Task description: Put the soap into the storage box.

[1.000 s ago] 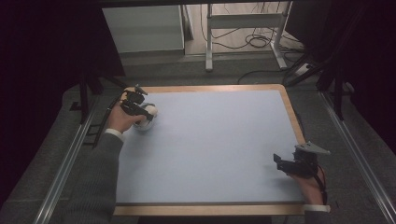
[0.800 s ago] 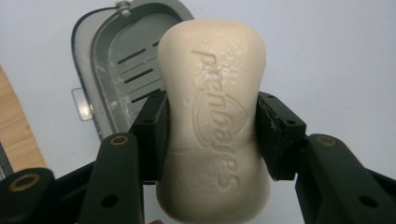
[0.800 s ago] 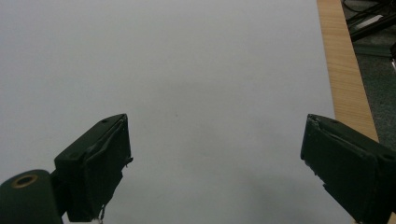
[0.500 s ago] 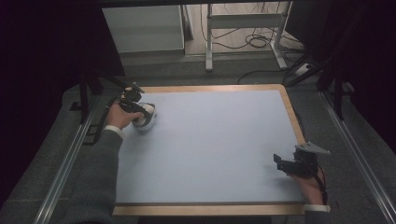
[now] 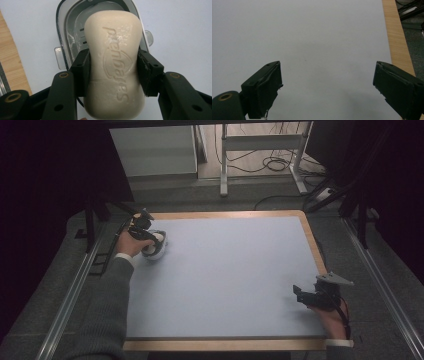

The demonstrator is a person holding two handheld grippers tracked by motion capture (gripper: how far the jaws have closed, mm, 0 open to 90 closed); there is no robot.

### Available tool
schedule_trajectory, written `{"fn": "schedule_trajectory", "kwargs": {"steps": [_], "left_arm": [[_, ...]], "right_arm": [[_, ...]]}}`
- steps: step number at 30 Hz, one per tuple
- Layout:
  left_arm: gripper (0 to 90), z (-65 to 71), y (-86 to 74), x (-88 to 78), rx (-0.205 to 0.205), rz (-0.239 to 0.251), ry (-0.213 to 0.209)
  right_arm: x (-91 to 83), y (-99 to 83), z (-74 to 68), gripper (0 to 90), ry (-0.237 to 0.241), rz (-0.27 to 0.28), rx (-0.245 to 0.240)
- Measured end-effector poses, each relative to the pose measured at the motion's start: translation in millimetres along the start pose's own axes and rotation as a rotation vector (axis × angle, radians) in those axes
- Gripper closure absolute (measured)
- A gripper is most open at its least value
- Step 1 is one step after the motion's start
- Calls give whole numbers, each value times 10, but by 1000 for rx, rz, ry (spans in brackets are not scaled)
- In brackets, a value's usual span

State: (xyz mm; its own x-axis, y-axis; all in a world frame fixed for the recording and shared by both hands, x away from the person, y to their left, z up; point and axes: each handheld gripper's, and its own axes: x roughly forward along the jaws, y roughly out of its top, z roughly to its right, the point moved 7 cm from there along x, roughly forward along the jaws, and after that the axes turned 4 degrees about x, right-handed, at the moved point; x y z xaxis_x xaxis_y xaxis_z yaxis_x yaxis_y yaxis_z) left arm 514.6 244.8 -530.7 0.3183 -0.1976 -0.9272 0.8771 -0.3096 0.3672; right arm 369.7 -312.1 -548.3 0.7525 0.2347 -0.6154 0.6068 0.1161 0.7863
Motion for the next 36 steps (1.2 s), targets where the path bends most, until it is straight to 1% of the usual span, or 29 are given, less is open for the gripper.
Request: {"fn": "schedule_trajectory", "kwargs": {"steps": [3,4,10,11,12,13,14,15,16,18,21,22,23,24,25,27,28,29,30,31,32,34,36], "left_arm": [[495,-3,3,32,2,-5,1],[495,1,5,44,-6,-2,0],[487,-5,4,93,-10,-1,4],[473,1,14,81,-15,25,-6],[445,1,14,81,-15,25,-6],[411,25,30,29,-12,52,-13],[394,39,36,-2,-6,64,-13],[383,59,43,-37,-8,81,-21],[371,59,43,-37,-8,81,-21],[348,107,51,-140,7,118,-26],[335,153,41,-193,21,135,-32],[318,175,36,-220,31,144,-30],[316,236,13,-278,53,158,-33],[311,236,13,-278,53,158,-33],[309,276,-8,-309,67,168,-32],[308,374,-77,-366,96,196,-52],[299,457,-173,-394,127,206,-64],[294,497,-219,-401,132,219,-69],[293,523,-269,-411,148,222,-75],[289,523,-269,-411,148,222,-75],[287,573,-361,-426,165,237,-83],[298,622,-466,-442,192,242,-105],[307,663,-570,-455,206,259,-118]], "right_arm": [[3,-3,-2,83,0,-2,-2],[5,-3,-2,83,-1,-1,-2],[5,-5,1,83,-2,-2,-1],[4,-6,1,83,-1,-3,-2],[4,-6,1,83,-1,-3,-1],[6,-7,2,83,-2,-2,-2],[7,-7,2,83,-2,-2,-2],[8,-7,1,83,-2,-2,-2],[10,-8,0,83,-2,-3,-3],[12,-10,-4,83,-1,-5,-6],[18,-11,-9,83,-1,-5,-7],[21,-12,-13,83,-1,-6,-9],[21,-11,-15,83,-1,-6,-10],[21,-11,-15,83,-1,-6,-10],[18,-8,-20,83,1,-4,-8],[13,-6,-20,83,1,-3,-11],[4,-1,-18,83,0,0,-9],[3,-1,-16,83,1,-1,-8],[4,-2,-15,83,0,-1,-8],[6,-4,-15,83,-1,-2,-9],[5,-6,-19,83,0,-4,-12],[2,-4,-31,83,2,-3,-13],[-2,2,-39,83,2,2,-13]]}}
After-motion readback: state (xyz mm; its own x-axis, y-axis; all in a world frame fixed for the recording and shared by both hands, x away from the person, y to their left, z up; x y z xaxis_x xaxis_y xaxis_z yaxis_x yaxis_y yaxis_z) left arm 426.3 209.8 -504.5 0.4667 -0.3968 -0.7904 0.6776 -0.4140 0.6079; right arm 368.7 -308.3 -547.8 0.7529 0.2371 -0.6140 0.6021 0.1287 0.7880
